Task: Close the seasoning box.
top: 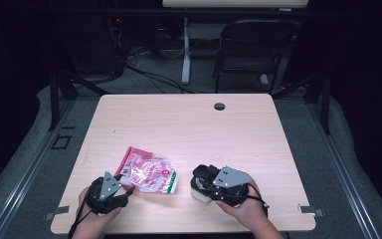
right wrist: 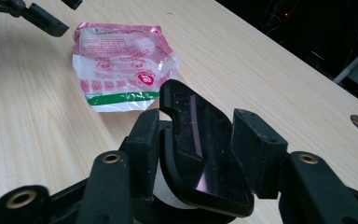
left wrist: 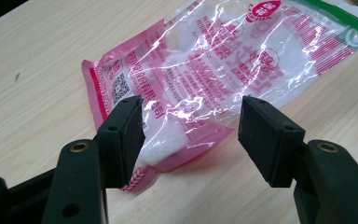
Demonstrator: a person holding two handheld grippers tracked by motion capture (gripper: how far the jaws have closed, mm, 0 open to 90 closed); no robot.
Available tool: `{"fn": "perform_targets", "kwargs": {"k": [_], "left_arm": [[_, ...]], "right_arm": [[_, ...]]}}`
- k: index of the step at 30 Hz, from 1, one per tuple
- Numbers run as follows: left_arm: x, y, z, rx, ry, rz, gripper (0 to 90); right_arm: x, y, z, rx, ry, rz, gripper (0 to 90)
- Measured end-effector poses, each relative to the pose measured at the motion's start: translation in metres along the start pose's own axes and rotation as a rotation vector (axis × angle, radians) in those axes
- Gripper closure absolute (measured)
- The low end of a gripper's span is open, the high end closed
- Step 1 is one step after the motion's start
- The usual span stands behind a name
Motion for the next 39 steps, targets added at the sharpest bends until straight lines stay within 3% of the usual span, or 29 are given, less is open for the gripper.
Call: {"fn": "perform_targets", "kwargs": {"k": [6, 15, 20, 39], "left_arm": [[0.0, 0.0, 0.0, -0.005, -0.002, 0.0, 40.0], [0.001, 0.001, 0.0, -0.006, 0.001, -0.001, 40.0], [0.001, 0.002, -0.001, -0.01, 0.0, 0.001, 40.0], [0.001, 0.01, -0.001, -0.061, -0.015, 0.001, 40.0]], "right_arm": [[0.0, 0.004, 0.0, 0.015, -0.002, 0.038, 44.8], [-0.004, 0.002, 0.0, 0.055, -0.024, 0.047, 43.5], [-0.008, -0.002, -0.003, 0.067, -0.017, 0.022, 43.6], [-0.027, -0.028, -0.038, 0.216, 0.004, -0.076, 43.8]]}}
Point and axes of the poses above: each handheld gripper's, and its own axes: x roughly forward along the jaws, z roughly out of its top, y roughly to its left, the point moved 3 cm from there along x, roughly forward along the jaws, and after that the axes turned 13 degrees about -x, right-handed, at the moved point
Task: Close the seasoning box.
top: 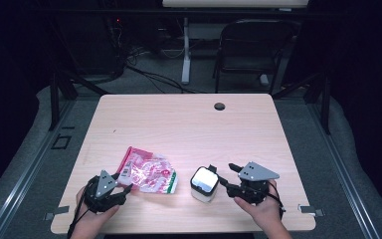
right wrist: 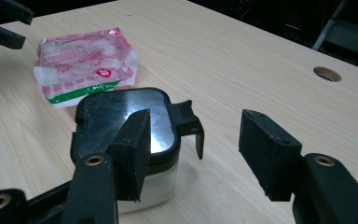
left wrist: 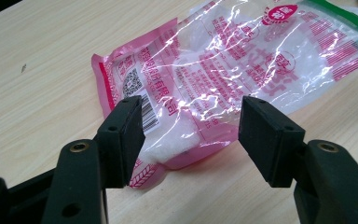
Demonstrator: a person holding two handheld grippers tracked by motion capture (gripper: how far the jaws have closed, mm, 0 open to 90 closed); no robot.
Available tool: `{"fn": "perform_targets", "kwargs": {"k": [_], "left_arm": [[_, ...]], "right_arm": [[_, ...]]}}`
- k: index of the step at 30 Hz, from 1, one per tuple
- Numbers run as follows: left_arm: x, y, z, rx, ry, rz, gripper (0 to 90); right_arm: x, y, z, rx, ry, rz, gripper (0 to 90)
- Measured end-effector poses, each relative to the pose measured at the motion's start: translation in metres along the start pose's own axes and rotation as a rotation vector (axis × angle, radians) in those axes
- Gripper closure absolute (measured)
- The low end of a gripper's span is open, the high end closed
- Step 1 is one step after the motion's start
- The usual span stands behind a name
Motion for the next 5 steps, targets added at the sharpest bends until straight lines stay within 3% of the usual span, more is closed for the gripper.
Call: {"fn": "perform_targets", "kwargs": {"k": [5], "left_arm": [[0.0013, 0.0013, 0.0009, -0.014, -0.005, -0.007, 40.0]], "right_arm": [[-0.0015, -0.0048, -0.0122, 0.033, 0.011, -0.023, 43.7]]}}
Point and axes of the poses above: each handheld gripper's, and its own axes: x roughly forward along the jaws, z roughly out of its top, y roughly to its left, the point moved 3 cm from there along x, roughly forward along the jaws, and after that the axes turned 13 degrees about -x, right-handed, at the moved point
